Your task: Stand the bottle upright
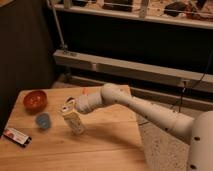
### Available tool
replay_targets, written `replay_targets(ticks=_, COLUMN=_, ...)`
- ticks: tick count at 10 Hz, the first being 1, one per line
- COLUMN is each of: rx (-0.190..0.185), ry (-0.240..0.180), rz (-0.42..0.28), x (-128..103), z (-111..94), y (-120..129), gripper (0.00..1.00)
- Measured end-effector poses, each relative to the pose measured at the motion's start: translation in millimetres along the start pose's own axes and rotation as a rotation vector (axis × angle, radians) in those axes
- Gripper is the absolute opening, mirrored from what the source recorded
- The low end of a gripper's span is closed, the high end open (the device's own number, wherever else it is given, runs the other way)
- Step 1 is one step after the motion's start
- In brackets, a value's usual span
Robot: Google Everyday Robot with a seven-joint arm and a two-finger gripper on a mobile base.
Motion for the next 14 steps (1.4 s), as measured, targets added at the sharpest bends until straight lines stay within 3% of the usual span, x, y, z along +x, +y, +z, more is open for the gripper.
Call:
replay_targets(ticks=9, rx=0.029, ry=0.008, rz=-0.039, x=1, z=-24, y=4, gripper=0.18)
replay_targets(ticks=14, rx=0.042, ry=-0.012, rz=-0.036, x=0, z=-36, y=8, gripper=0.18)
